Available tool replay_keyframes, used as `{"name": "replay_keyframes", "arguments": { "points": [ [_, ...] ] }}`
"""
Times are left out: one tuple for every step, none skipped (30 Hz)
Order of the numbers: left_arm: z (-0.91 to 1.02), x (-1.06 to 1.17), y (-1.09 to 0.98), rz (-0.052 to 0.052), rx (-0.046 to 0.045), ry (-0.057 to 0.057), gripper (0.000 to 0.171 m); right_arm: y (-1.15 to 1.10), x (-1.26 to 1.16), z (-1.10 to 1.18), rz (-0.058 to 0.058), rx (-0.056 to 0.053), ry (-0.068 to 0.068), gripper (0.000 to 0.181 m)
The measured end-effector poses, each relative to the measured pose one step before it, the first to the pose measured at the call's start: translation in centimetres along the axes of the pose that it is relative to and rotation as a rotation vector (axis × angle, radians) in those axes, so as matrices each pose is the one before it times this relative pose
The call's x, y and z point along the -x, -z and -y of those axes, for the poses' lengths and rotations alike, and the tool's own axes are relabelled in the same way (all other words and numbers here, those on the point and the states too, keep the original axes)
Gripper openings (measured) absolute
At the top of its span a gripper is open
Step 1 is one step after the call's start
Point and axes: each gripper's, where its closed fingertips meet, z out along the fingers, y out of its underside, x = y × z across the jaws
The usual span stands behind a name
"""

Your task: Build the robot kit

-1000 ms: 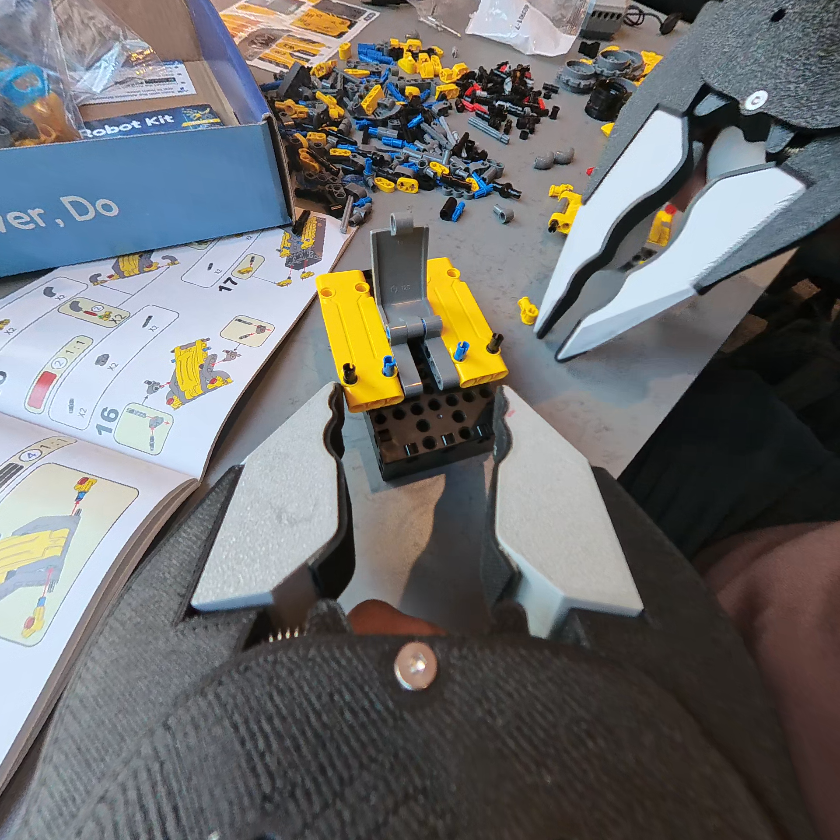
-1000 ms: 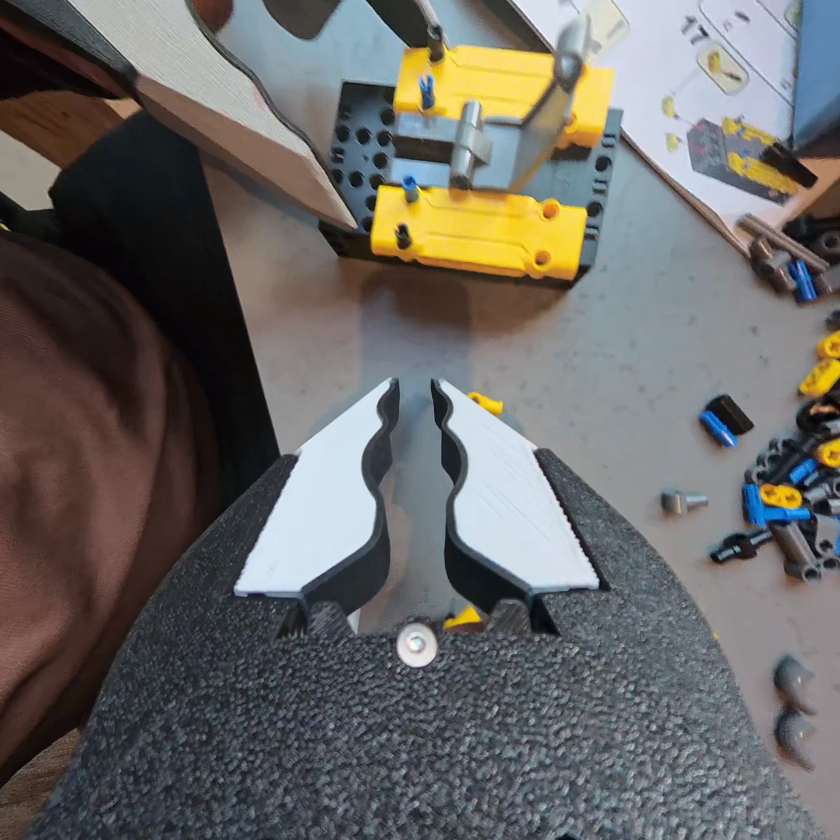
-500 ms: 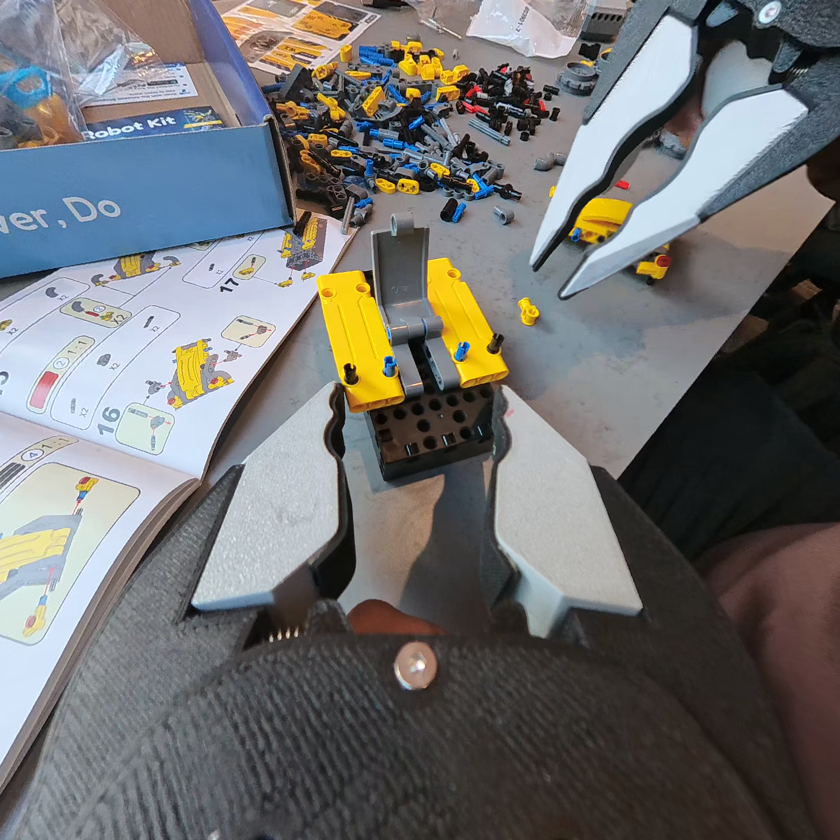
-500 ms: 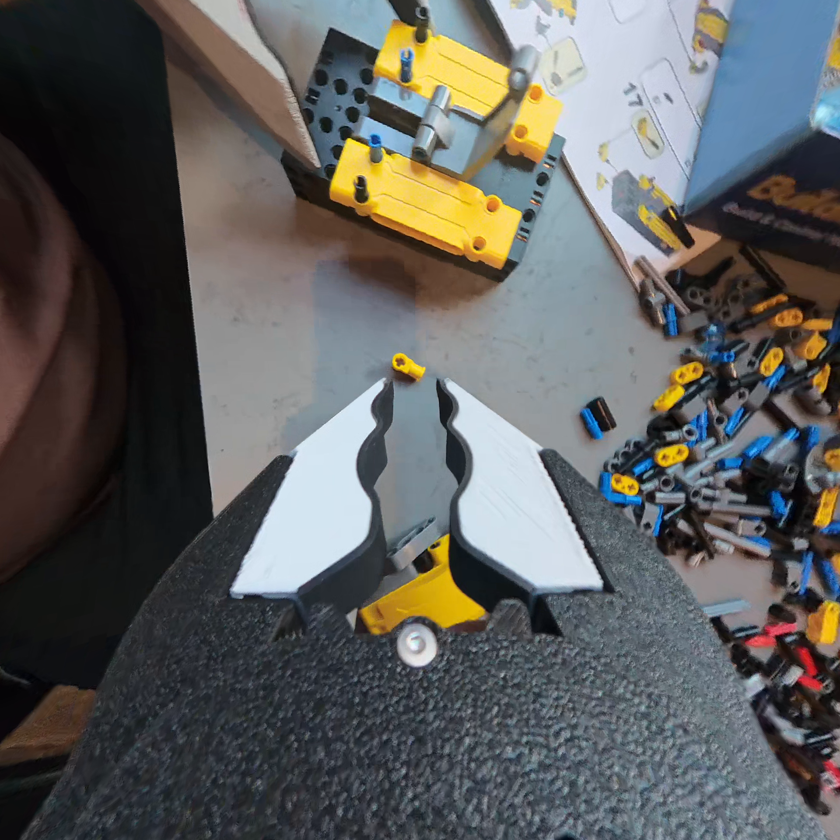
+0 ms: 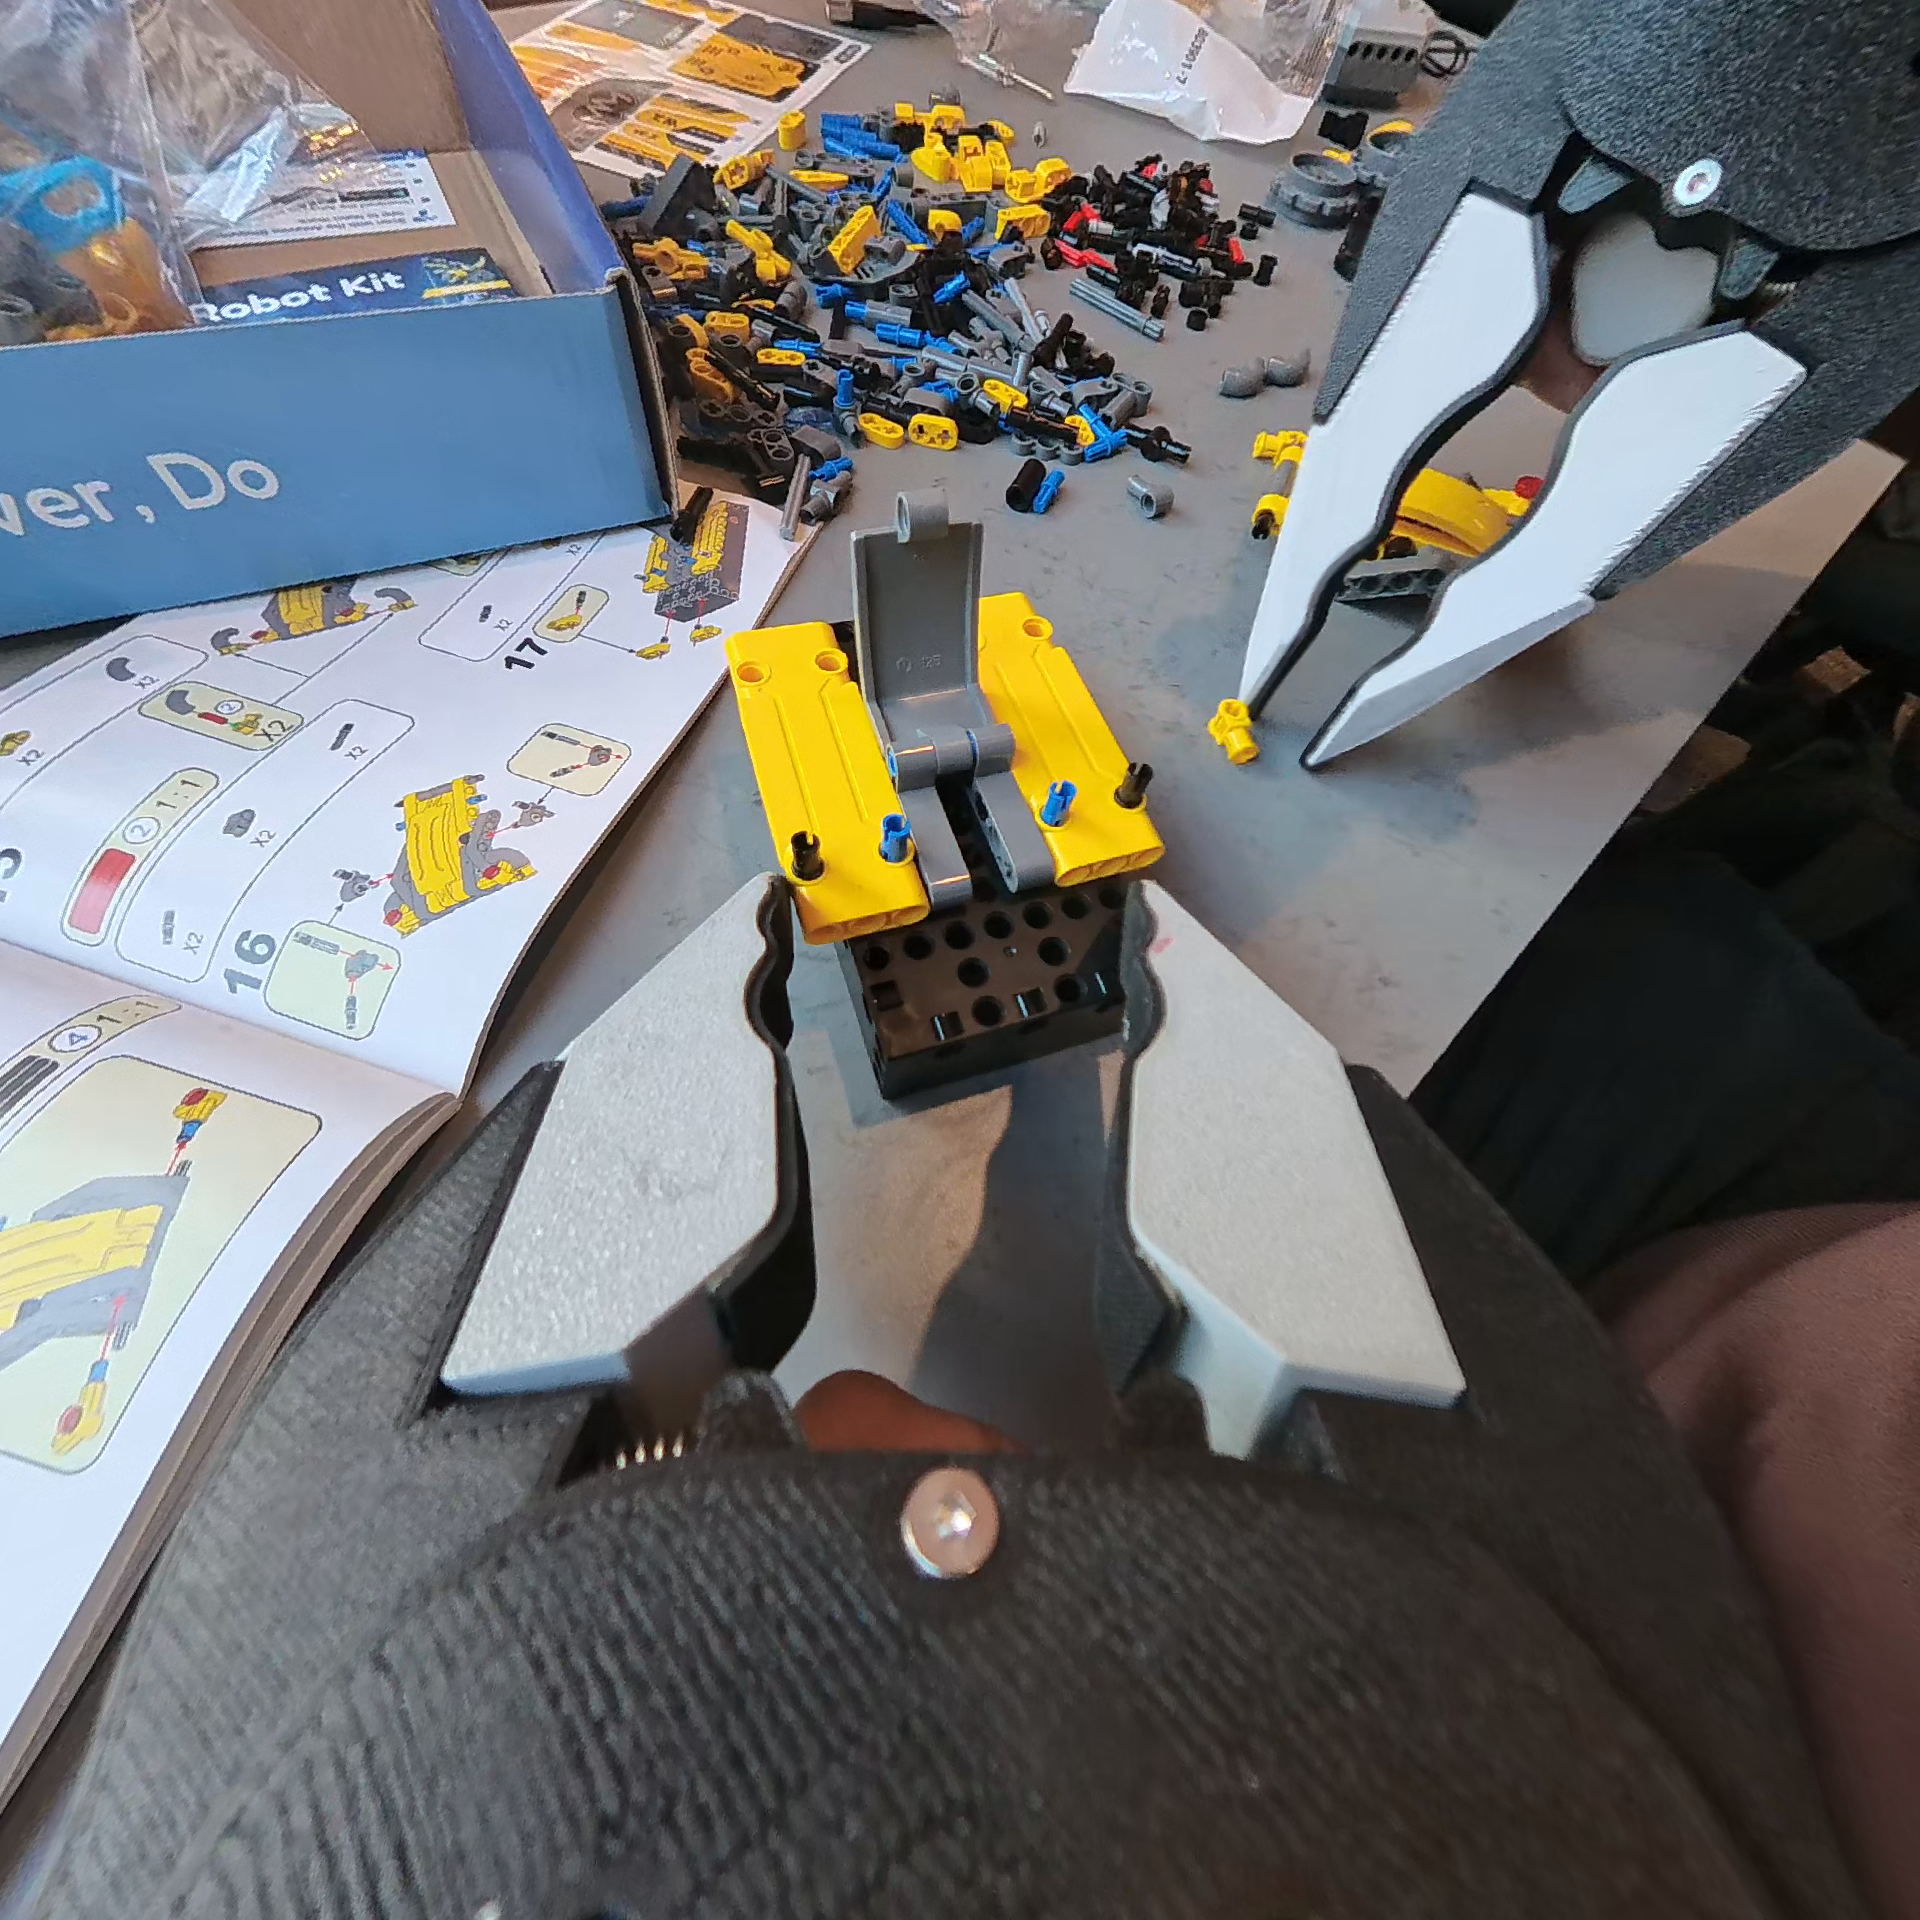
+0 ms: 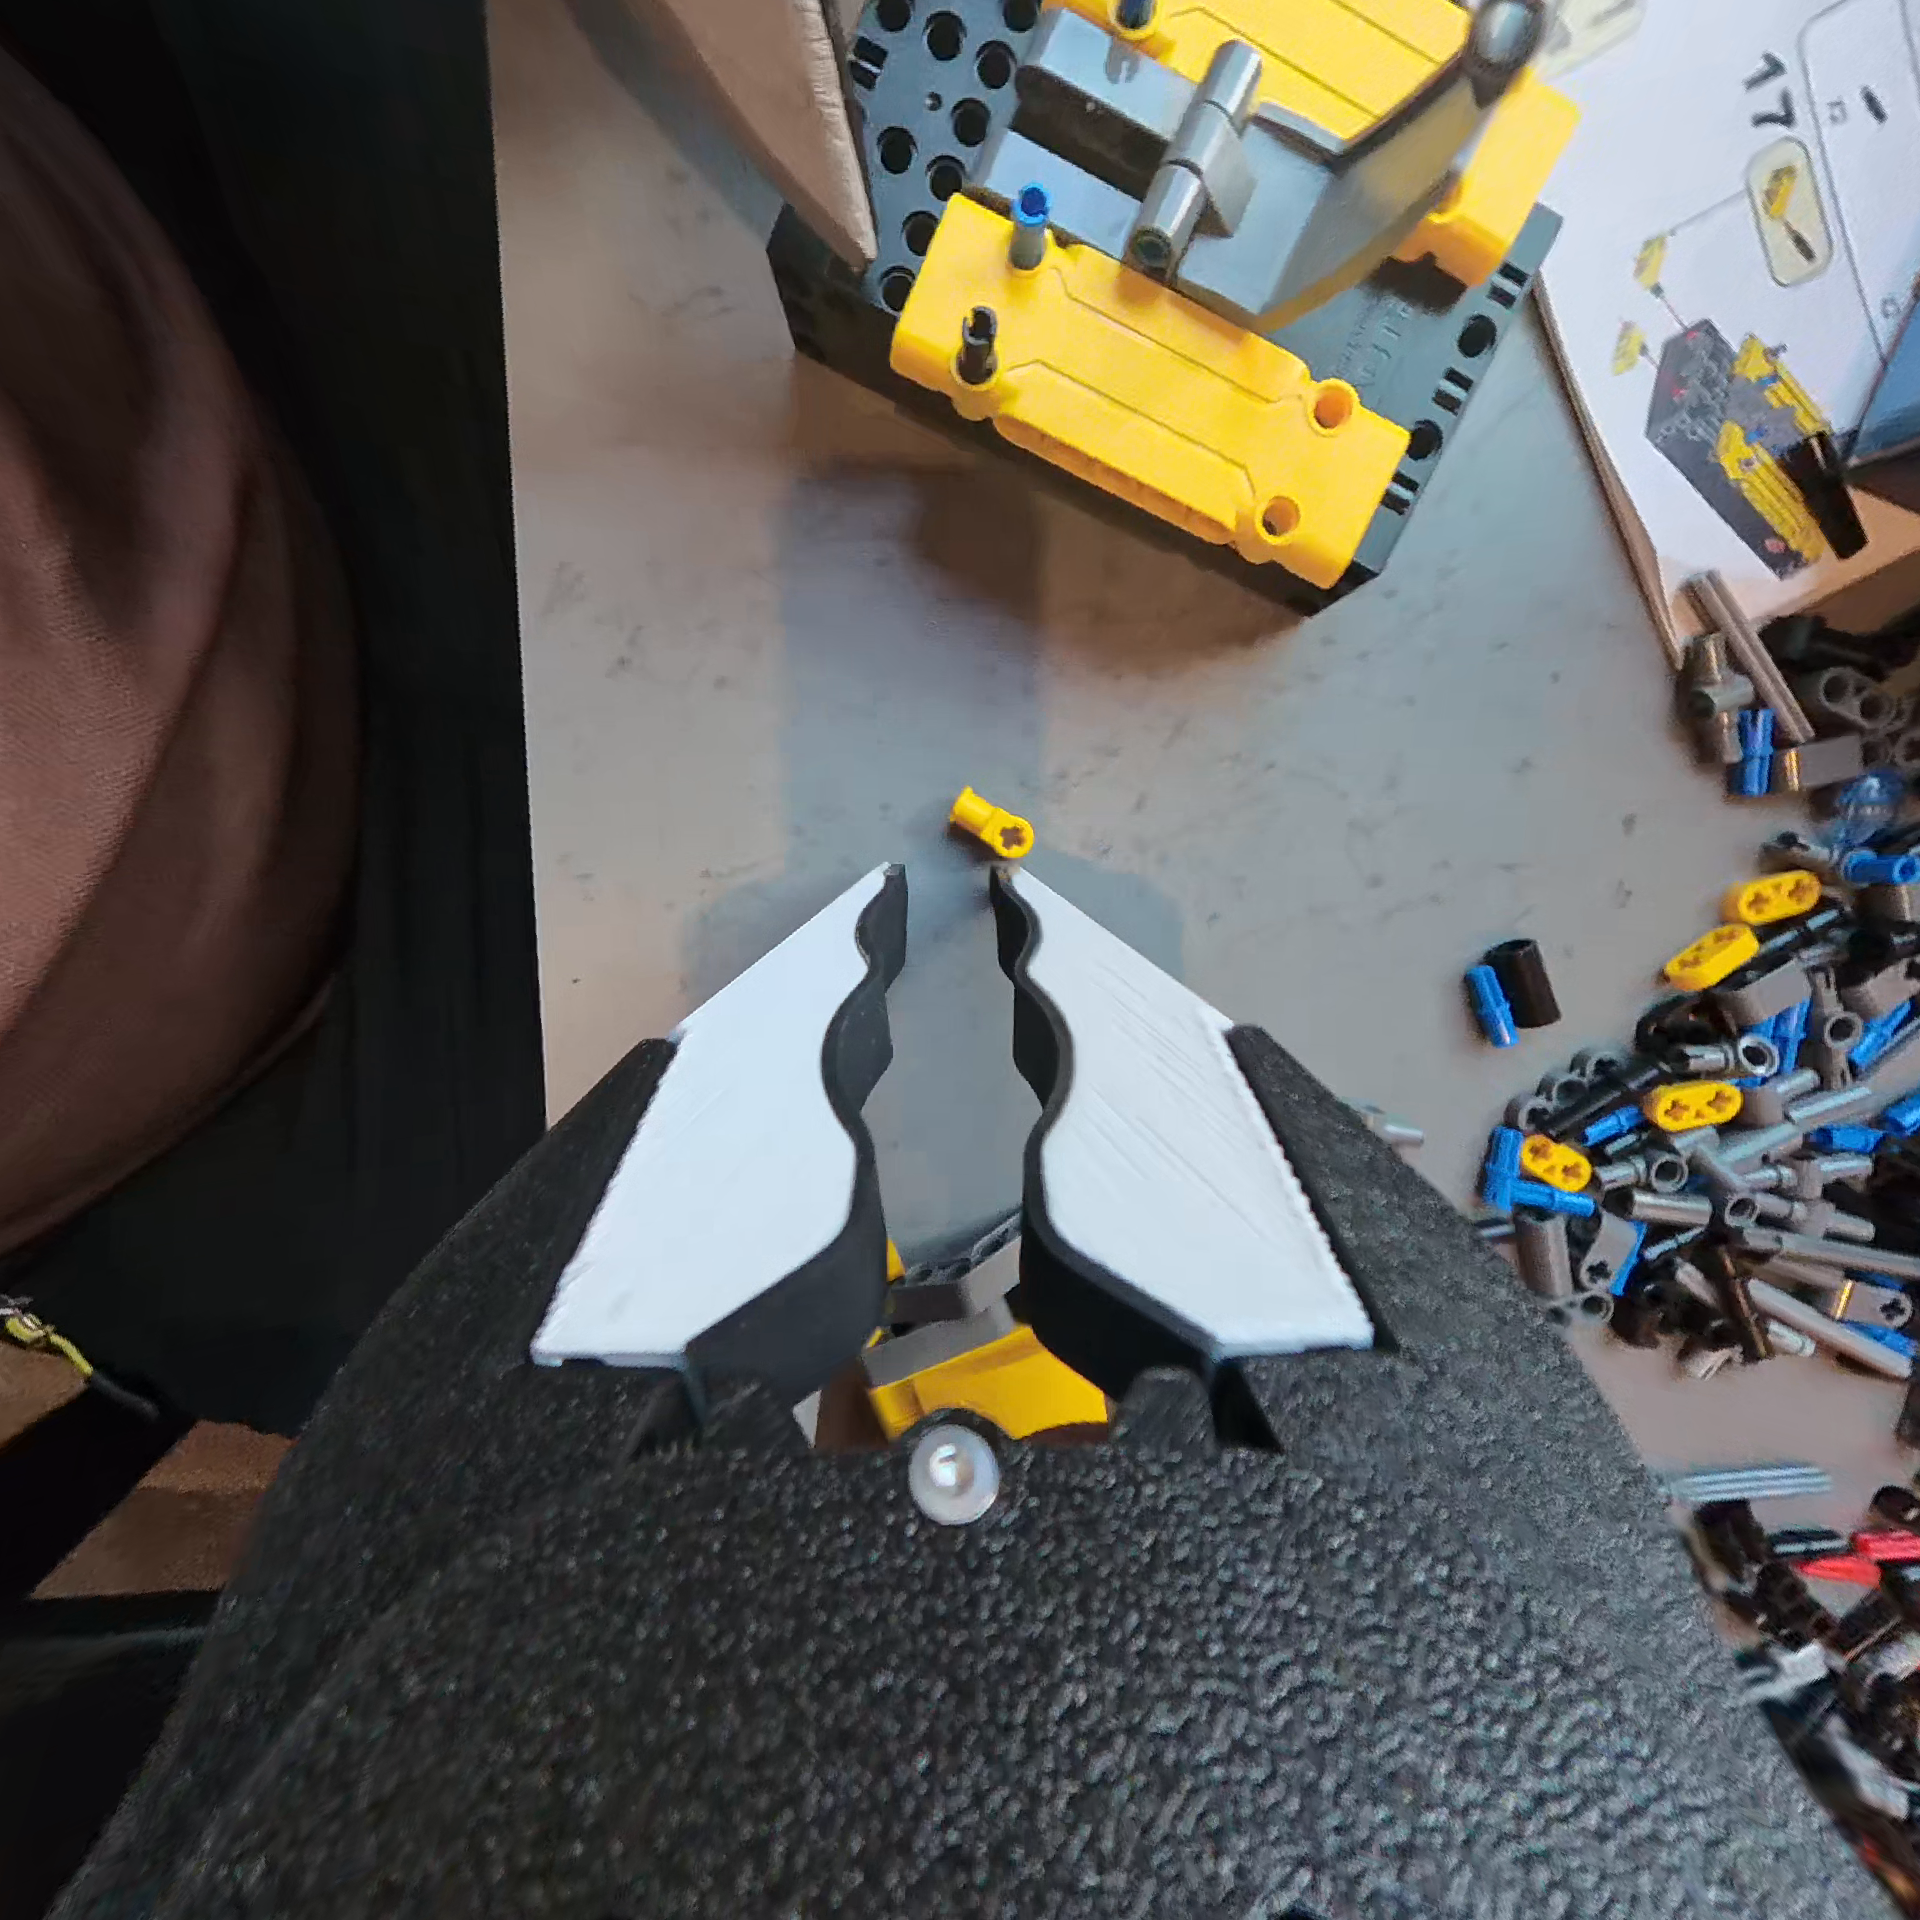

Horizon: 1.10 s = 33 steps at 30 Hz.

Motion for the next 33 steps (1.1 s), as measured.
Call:
{"name": "replay_keyframes", "arguments": {
  "points": [
    [0.000, 0.002, 0.001, -0.0003, 0.00009, 0.0005, 0.062, 0.074, -0.130, -0.044, -0.0091, -0.0049, -0.0231, 0.019],
    [0.003, -0.004, -0.007, -0.0006, 0.00025, 0.0007, 0.062, 0.079, -0.115, 0.062, -0.0089, -0.0092, -0.0245, 0.019],
    [-0.014, 0.009, -0.001, -0.0004, 0.00053, 0.0008, 0.062, 0.081, -0.079, 0.085, -0.0081, -0.0078, -0.0253, 0.019],
    [0.000, 0.003, -0.005, -0.0001, 0.00046, 0.0006, 0.062, 0.110, -0.206, 0.005, -0.0183, -0.0009, -0.0267, 0.019],
    [0.002, 0.001, -0.007, 0.0003, 0.00021, 0.0004, 0.062, 0.111, -0.245, -0.067, -0.0222, 0.0045, -0.0327, 0.019],
    [-0.009, 0.007, 0.004, 0.0005, 0.00064, 0.0001, 0.062, 0.134, -0.069, -0.068, -0.0139, 0.0041, -0.0350, 0.019],
    [0.000, 0.011, -0.006, 0.0007, 0.00035, -0.0004, 0.062, 0.150, 0.198, -0.004, -0.0005, -0.0022, -0.0267, 0.019],
    [-0.003, -0.004, 0.000, 0.0008, 0.00001, -0.0007, 0.061, 0.121, 0.436, 0.080, 0.0107, -0.0099, -0.0124, 0.019],
    [-0.013, 0.006, -0.004, 0.0011, 0.00011, -0.0013, 0.061, 0.050, 0.468, 0.080, 0.0141, -0.0094, -0.0020, 0.019],
    [-0.002, 0.006, -0.006, 0.0012, 0.00036, -0.0014, 0.061, -0.051, 0.279, -0.063, 0.0094, 0.0007, 0.0017, 0.019],
    [-0.002, -0.003, -0.006, 0.0007, 0.00032, -0.0011, 0.061, -0.129, -0.008, -0.149, 0.0002, 0.0084, 0.0030, 0.019],
    [-0.001, -0.001, 0.000, 0.0004, 0.00001, -0.0006, 0.061, -0.192, -0.161, -0.104, -0.0026, 0.0076, 0.0009, 0.019],
    [-0.003, -0.007, 0.001, 0.0000, 0.00013, -0.0004, 0.061, -0.221, -0.106, -0.018, 0.0056, 0.0047, -0.0038, 0.019],
    [0.002, 0.007, -0.007, -0.0001, 0.00028, 0.0001, 0.061, -0.223, -0.073, 0.146, 0.0077, -0.0018, -0.0051, 0.020],
    [-0.004, -0.006, 0.002, -0.0003, 0.00026, 0.0003, 0.062, -0.216, -0.077, 0.272, 0.0075, -0.0082, -0.0055, 0.020],
    [0.001, 0.004, 0.000, -0.0002, -0.00001, 0.0003, 0.062, -0.197, -0.051, 0.303, 0.0093, -0.0088, -0.0063, 0.020],
    [0.002, 0.004, 0.000, -0.0002, -0.00007, 0.0006, 0.061, -0.142, -0.043, 0.321, 0.0078, -0.0092, -0.0029, 0.021],
    [-0.006, 0.007, -0.006, -0.0001, -0.00012, 0.0002, 0.061, -0.122, -0.103, 0.247, 0.0020, -0.0054, 0.0025, 0.021],
    [0.001, -0.002, 0.000, -0.0001, -0.00004, 0.0000, 0.061, -0.091, -0.157, 0.199, -0.0036, -0.0037, 0.0055, 0.021],
    [0.008, 0.003, 0.012, -0.0003, -0.00024, 0.0003, 0.061, -0.047, -0.135, 0.132, -0.0050, -0.0017, 0.0047, 0.021],
    [0.002, 0.002, 0.006, -0.0004, -0.00039, 0.0004, 0.061, -0.010, -0.030, 0.079, -0.0011, -0.0006, 0.0027, 0.021],
    [0.006, 0.001, 0.004, -0.0004, -0.00069, 0.0006, 0.061, 0.032, 0.040, 0.018, 0.0004, 0.0000, 0.0026, 0.021],
    [0.002, 0.004, 0.012, -0.0007, -0.00071, 0.0009, 0.061, 0.055, 0.018, -0.046, -0.0028, 0.0003, 0.0040, 0.021],
    [0.019, -0.001, 0.007, -0.0011, -0.00091, 0.0008, 0.061, 0.083, -0.068, -0.118, -0.0083, 0.0036, 0.0028, 0.020],
    [0.003, -0.002, 0.012, -0.0012, -0.00075, 0.0010, 0.061, 0.133, -0.077, -0.188, -0.0092, 0.0068, 0.0005, 0.020],
    [0.008, 0.002, -0.002, -0.0013, -0.00028, 0.0014, 0.061, 0.220, -0.108, -0.222, -0.0103, 0.0071, -0.0004, 0.021],
    [0.006, -0.005, -0.001, -0.0011, -0.00022, 0.0014, 0.061, 0.359, -0.189, -0.222, -0.0156, 0.0041, -0.0017, 0.021],
    [0.002, 0.000, 0.007, -0.0010, -0.00029, 0.0010, 0.061, 0.573, -0.308, -0.256, -0.0208, 0.0014, -0.0023, 0.021],
    [0.004, 0.001, 0.006, -0.0009, -0.00046, 0.0010, 0.061, 0.844, -0.519, -0.330, -0.0306, -0.0025, -0.0031, 0.021],
    [0.016, 0.009, 0.015, -0.0004, -0.00107, 0.0007, 0.061, 1.131, -0.884, -0.377, -0.0417, -0.0108, -0.0122, 0.020],
    [0.020, 0.006, 0.018, 0.0000, -0.00181, 0.0005, 0.061, 1.344, -1.229, -0.326, -0.0471, -0.0238, -0.0316, 0.019],
    [0.013, 0.000, 0.012, 0.0000, -0.00201, 0.0001, 0.061, 1.398, -1.431, -0.286, -0.0407, -0.0346, -0.0516, 0.016],
    [0.016, -0.006, 0.007, 0.0001, -0.00099, -0.0004, 0.061, 1.332, -1.572, -0.232, -0.0367, -0.0420, -0.0640, 0.014]
  ]
}}
